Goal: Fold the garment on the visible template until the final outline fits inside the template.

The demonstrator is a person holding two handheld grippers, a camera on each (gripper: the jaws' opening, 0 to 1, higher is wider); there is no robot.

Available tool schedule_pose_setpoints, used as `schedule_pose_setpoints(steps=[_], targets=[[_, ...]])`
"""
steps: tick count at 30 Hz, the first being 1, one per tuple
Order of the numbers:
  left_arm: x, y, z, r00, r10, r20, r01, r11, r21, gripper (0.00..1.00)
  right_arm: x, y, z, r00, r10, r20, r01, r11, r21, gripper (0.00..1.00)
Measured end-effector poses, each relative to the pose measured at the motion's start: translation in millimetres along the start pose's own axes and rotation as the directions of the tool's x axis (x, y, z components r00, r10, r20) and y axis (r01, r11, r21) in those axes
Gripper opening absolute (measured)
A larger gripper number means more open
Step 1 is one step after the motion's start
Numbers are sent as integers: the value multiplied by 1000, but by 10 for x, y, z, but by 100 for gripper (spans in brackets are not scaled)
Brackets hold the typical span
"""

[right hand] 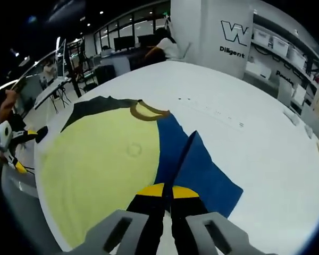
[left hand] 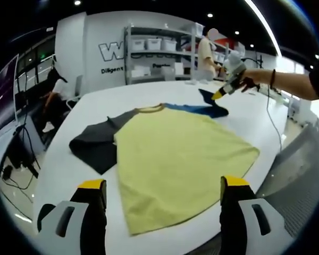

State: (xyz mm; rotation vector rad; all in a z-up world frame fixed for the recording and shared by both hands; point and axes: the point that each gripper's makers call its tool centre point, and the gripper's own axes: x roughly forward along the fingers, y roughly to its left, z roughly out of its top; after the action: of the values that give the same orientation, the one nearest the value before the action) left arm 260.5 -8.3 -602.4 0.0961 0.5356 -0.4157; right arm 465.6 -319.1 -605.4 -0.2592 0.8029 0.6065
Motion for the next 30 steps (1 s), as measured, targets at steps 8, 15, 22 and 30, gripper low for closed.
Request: schedule_pose_setpoints(steps=[8, 15, 22, 30], targets=[[3, -2, 10, 1000, 0, 5, 0, 1000, 1, 86, 79, 148, 123, 1000, 20, 21, -20, 1000, -8, 0], [10, 1, -3, 1000, -1, 1, 1, 1000, 2, 86, 154, 236, 165, 1000, 29, 11, -28, 999, -40, 0], [12, -10, 0, 1000, -8, 2, 8, 1000, -4, 85, 219, 348, 232, 999, 49, 17, -48, 998, -46, 0], [13, -15, -3, 1000, -12, -1, 12, 1000, -4, 84, 323, 442, 282, 997, 73, 11, -72, 996, -61, 0]])
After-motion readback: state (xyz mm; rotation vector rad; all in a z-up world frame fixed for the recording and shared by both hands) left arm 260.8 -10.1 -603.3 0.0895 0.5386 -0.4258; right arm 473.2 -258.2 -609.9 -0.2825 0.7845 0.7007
